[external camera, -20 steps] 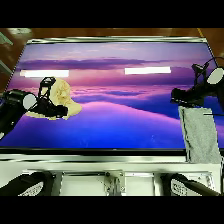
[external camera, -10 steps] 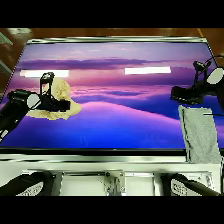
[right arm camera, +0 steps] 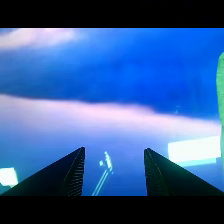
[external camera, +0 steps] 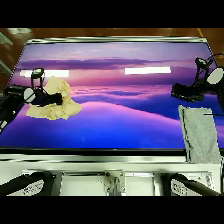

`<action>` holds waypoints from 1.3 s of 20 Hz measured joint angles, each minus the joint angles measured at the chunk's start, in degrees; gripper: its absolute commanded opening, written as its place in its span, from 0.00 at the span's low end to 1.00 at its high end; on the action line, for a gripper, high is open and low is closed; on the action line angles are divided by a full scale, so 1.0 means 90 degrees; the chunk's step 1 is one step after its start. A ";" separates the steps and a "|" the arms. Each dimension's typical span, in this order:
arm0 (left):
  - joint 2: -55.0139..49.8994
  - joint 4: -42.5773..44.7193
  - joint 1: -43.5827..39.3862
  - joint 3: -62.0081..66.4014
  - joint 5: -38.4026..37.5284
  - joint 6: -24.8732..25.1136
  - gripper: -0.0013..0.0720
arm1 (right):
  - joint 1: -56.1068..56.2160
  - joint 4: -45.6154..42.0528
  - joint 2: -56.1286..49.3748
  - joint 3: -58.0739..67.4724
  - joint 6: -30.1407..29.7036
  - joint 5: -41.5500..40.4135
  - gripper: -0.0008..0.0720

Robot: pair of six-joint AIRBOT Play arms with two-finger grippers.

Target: Fold the shirts.

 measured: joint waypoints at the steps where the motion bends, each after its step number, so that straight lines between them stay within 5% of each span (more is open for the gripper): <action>1: -0.0228 0.0019 0.0270 0.0175 0.0015 0.0005 0.98 | 0.0000 -0.0002 0.0000 0.0000 -0.0002 -0.0015 0.70; 9: -0.2412 -0.0967 0.1494 0.1576 -0.0520 0.0780 0.97 | 0.0000 -0.0015 0.0000 0.0000 -0.0005 -0.0216 0.70; 10: -0.2606 -0.1105 0.1532 0.1688 -0.0573 0.0826 0.83 | 0.0000 -0.0015 0.0000 0.0000 -0.0005 -0.0219 0.70; 11: -0.2744 -0.1214 0.1559 0.1775 -0.0617 0.0840 0.30 | 0.0000 -0.0015 0.0000 0.0000 -0.0005 -0.0221 0.70; 12: -0.2851 -0.1319 0.1579 0.1853 -0.0646 0.0838 0.07 | 0.0000 -0.0012 0.0000 0.0000 -0.0005 -0.0226 0.70; 15: -0.2960 -0.1535 0.1630 0.2135 -0.0840 0.0867 0.07 | 0.0000 -0.0015 0.0000 0.0000 -0.0117 -0.0228 0.64; 16: -0.2924 -0.1617 0.1622 0.2256 -0.0911 0.0962 0.07 | 0.0000 -0.0015 0.0000 0.0012 -0.0274 -0.0194 0.38; 17: -0.2810 -0.1707 0.1588 0.2395 -0.0988 0.1141 0.07 | 0.0000 -0.0032 0.0010 0.0049 -0.0520 -0.0075 0.26; 19: -0.2419 -0.1812 0.1472 0.2608 -0.1095 0.1549 0.07 | 0.0005 -0.0180 0.0053 0.0228 -0.0928 0.0189 0.40; 21: -0.1749 -0.1967 0.1280 0.2744 -0.1149 0.1865 0.07 | 0.0005 -0.0403 0.0124 0.0561 -0.1192 0.0542 0.78; 22: -0.1355 -0.2174 0.1151 0.2783 -0.1178 0.1970 0.07 | 0.0002 -0.0474 0.0185 0.0758 -0.1273 0.0685 0.86; 26: 0.0005 -0.3109 0.0233 0.2856 -0.1234 0.2188 0.07 | 0.0005 -0.0449 0.0532 0.1350 -0.1156 0.1156 0.86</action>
